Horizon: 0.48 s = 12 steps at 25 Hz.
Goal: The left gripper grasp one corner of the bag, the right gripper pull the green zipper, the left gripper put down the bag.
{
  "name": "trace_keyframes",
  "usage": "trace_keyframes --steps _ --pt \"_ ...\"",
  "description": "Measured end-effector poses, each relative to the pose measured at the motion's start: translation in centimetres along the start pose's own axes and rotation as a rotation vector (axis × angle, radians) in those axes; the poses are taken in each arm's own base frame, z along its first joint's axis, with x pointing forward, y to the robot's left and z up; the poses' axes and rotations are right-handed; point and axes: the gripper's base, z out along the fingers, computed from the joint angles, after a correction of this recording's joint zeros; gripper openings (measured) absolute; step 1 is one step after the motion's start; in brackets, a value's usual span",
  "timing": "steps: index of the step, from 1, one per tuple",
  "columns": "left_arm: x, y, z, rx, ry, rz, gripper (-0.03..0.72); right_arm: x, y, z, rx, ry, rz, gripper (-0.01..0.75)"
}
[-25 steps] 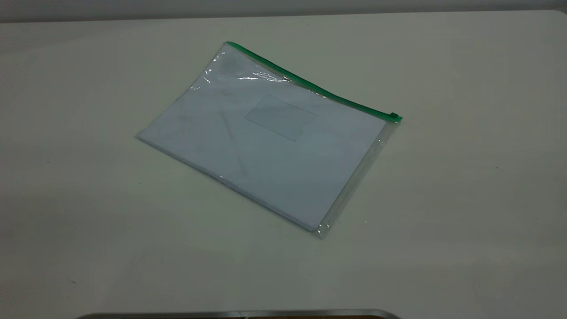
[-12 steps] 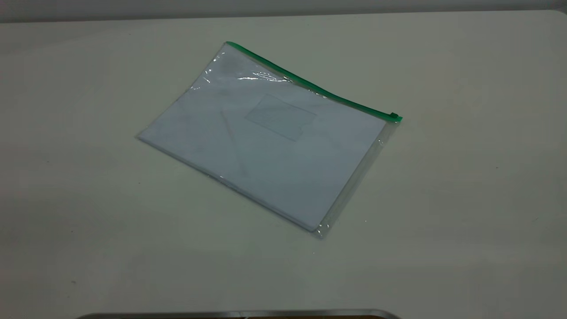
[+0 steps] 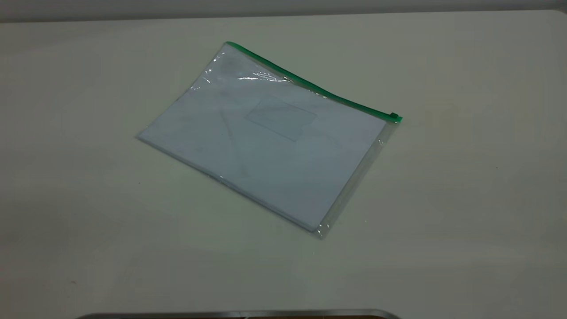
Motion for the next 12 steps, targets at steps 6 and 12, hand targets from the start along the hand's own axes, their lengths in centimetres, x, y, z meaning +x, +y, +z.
trace_keyframes --steps 6,12 --pt "1.1 -0.1 -1.0 -0.045 -0.108 -0.05 0.59 0.0 0.0 0.0 0.0 0.0 0.0 0.576" --pt "1.9 -0.3 -1.5 -0.059 -0.17 -0.057 0.59 0.0 0.0 0.0 0.0 0.0 0.0 0.576"
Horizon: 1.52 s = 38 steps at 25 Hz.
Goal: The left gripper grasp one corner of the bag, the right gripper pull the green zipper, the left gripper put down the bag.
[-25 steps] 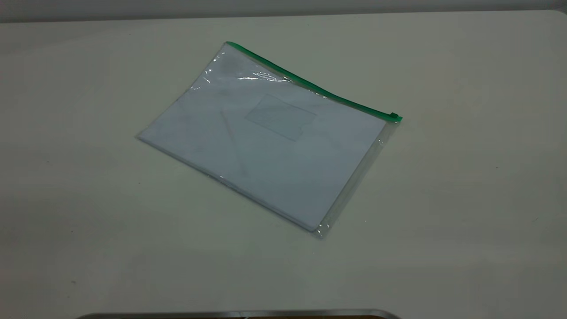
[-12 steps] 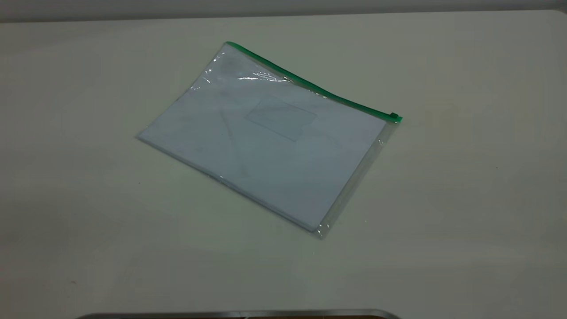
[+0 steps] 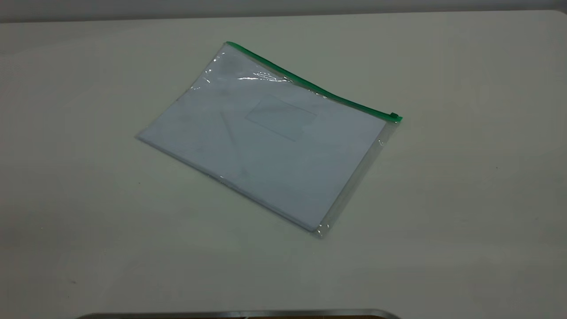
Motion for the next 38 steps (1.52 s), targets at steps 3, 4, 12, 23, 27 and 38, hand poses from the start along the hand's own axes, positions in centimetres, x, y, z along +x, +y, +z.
trace_keyframes --steps 3,4,12,23,27,38 --pt "0.01 0.0 0.0 0.0 0.001 -0.001 0.59 0.0 0.0 0.0 0.0 0.0 0.0 0.576" --pt "0.01 0.0 0.0 0.0 0.001 -0.001 0.59 0.0 0.0 0.0 0.0 0.0 0.0 0.576" --pt "0.01 0.0 0.0 0.0 0.002 -0.002 0.59 0.0 0.0 0.0 0.0 0.0 0.0 0.576" --pt "0.02 0.0 0.0 0.0 0.002 -0.005 0.59 -0.02 0.01 0.02 0.015 0.001 0.009 0.576" --pt "0.02 0.0 0.0 0.0 0.002 -0.005 0.59 -0.03 0.01 0.03 0.017 0.001 0.01 0.576" --pt "0.02 0.0 0.0 0.0 0.002 -0.005 0.59 0.05 -0.28 0.02 0.048 0.008 0.052 0.576"
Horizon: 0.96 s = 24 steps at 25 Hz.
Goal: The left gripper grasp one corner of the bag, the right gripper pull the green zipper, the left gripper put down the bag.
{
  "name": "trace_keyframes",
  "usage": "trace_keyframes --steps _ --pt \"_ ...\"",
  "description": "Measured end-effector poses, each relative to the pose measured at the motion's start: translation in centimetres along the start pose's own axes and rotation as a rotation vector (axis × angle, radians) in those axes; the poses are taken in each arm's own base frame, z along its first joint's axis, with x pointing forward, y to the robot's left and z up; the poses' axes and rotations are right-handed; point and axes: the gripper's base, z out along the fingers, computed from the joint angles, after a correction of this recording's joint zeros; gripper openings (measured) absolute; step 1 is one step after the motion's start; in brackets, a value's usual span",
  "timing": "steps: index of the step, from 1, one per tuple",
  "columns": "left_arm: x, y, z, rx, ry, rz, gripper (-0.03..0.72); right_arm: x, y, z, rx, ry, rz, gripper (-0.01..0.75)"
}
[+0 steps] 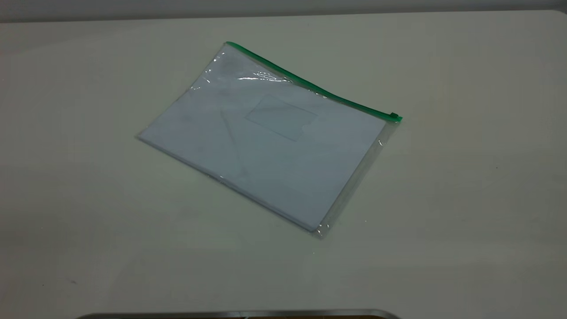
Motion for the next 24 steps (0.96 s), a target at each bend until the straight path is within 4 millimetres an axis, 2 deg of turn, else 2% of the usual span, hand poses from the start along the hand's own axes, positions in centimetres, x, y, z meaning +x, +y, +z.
trace_keyframes --steps 7,24 --pt "0.0 -0.01 0.0 0.001 0.0 0.0 0.59 0.09 -0.53 -0.02 0.058 0.008 0.073 0.576" --pt "0.0 -0.01 0.0 0.001 0.0 0.002 0.59 0.1 -0.57 -0.02 0.063 0.008 0.082 0.576"
